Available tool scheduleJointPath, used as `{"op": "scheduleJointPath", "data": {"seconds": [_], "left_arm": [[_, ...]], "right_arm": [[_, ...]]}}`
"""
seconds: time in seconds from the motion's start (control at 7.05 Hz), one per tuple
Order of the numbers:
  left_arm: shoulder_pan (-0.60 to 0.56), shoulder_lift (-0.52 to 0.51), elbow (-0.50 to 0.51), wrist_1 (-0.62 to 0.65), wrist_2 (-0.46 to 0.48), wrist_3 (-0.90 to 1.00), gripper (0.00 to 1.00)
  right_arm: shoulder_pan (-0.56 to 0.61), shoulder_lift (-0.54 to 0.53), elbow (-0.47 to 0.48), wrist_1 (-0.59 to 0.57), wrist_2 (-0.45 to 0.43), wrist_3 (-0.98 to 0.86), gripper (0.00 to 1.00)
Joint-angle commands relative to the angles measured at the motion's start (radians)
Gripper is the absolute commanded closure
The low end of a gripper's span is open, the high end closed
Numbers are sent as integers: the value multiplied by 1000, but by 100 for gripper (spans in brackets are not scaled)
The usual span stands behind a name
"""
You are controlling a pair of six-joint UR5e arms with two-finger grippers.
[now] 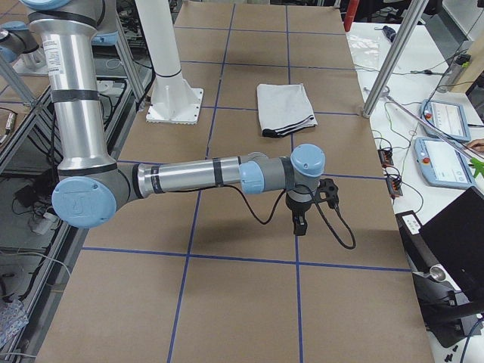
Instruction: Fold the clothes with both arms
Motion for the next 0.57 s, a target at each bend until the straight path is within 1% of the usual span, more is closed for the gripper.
{"op": "scheduleJointPath", "data": {"seconds": [0.0,0.43], "left_arm": [[2,-9,6,-2,0,2,0],[1,-16,-2,4,5,-1,0]], "right_arm": [[-9,1,0,0,0,3,0],[-18,1,5,21,11,4,0]]}}
